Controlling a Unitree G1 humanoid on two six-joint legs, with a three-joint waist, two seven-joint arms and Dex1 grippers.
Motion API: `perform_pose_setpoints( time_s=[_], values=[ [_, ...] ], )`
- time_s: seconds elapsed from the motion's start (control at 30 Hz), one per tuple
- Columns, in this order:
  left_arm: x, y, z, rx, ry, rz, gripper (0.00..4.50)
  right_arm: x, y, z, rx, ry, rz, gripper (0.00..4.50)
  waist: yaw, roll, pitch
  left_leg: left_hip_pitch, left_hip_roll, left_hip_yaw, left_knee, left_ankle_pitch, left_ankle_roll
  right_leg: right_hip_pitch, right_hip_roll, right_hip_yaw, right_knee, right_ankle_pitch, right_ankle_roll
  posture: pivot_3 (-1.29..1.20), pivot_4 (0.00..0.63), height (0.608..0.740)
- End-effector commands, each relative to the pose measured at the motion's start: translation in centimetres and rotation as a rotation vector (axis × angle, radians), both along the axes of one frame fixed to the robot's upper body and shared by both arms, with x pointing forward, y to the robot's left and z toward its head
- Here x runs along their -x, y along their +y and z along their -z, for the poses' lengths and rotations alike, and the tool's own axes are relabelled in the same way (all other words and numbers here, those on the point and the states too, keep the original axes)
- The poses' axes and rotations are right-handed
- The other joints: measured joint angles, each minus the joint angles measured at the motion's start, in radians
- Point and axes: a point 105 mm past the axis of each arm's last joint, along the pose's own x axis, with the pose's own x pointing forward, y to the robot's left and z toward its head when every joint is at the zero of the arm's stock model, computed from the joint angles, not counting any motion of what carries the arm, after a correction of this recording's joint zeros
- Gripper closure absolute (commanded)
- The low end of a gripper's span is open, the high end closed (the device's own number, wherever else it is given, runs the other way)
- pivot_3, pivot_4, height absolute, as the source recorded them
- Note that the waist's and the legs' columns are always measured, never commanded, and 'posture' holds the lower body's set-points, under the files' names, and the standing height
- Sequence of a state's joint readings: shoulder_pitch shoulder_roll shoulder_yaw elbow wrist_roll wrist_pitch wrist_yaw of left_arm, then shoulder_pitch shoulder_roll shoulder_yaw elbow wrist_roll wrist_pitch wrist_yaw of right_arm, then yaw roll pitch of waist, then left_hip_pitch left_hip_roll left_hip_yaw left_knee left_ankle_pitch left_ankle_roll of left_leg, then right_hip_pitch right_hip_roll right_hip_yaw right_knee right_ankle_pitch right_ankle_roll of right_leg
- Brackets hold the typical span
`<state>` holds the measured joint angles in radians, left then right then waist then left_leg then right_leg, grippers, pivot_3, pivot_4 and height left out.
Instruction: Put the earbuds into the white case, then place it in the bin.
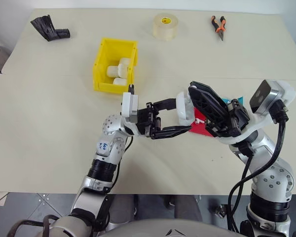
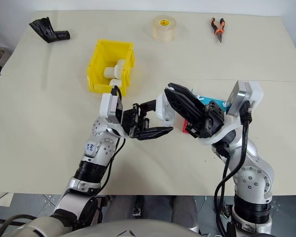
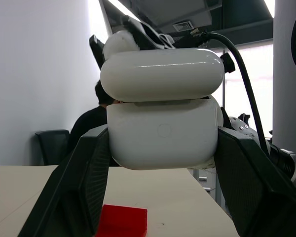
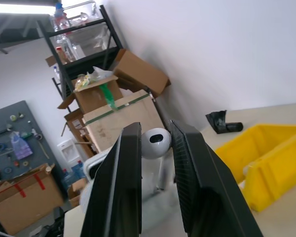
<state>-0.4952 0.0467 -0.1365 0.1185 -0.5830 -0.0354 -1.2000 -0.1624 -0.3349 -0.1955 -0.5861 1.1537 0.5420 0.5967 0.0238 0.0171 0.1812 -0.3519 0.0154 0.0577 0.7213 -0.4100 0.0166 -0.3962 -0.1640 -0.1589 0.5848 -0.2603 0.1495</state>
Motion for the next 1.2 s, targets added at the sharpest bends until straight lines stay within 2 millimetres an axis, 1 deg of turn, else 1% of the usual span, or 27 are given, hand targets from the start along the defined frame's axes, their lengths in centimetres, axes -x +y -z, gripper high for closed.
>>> perform_pose_setpoints(
  time_s=[0.03,0.1,0.23,0.33,0.57,1.2],
  values=[
    [0.5,0.0,-0.8,0.028,-0.044,-0.004,1.73,0.3,0.0,-0.2,-0.012,-0.033,0.001,3.98,0.000,0.000,0.000,0.000,0.000,0.000,0.000,0.000,0.000,0.000,0.000,0.000,0.000,0.000,0.000,0.00,0.150,0.740],
    [0.5,0.0,-0.8,0.029,-0.044,-0.005,1.73,0.3,0.1,0.0,-0.009,-0.032,0.002,3.98,0.000,0.000,0.000,0.000,0.000,0.000,0.000,0.000,0.000,0.000,0.000,0.000,0.000,0.000,0.000,0.00,0.150,0.740],
    [0.3,0.0,-1.0,0.036,-0.046,-0.013,1.73,0.5,0.3,0.9,0.027,-0.024,-0.002,3.98,0.001,0.000,0.000,0.000,0.000,0.000,0.000,0.000,0.000,0.000,0.000,0.000,0.000,0.000,0.000,0.00,0.150,0.740],
    [0.2,0.1,-1.1,0.038,-0.048,-0.018,1.73,0.6,0.3,1.1,0.042,-0.027,-0.002,3.98,0.000,0.000,0.000,0.000,0.000,0.000,0.000,0.000,0.000,0.000,0.000,0.000,0.000,0.000,0.000,0.00,0.150,0.740],
    [0.0,0.2,-1.1,0.039,-0.049,-0.031,1.73,0.8,-0.7,0.9,0.069,-0.045,0.018,3.98,0.001,0.000,0.000,0.000,0.000,0.000,0.000,0.000,0.000,0.000,0.000,0.000,0.000,0.000,0.000,0.00,0.150,0.740],
    [-0.3,0.3,-1.2,0.042,-0.056,-0.049,1.73,1.2,-1.4,0.3,0.077,-0.064,0.030,3.98,0.001,0.000,0.000,0.000,0.000,0.000,0.000,0.000,0.000,0.000,0.000,0.000,0.000,0.000,0.000,0.00,0.150,0.740]
  ],
)
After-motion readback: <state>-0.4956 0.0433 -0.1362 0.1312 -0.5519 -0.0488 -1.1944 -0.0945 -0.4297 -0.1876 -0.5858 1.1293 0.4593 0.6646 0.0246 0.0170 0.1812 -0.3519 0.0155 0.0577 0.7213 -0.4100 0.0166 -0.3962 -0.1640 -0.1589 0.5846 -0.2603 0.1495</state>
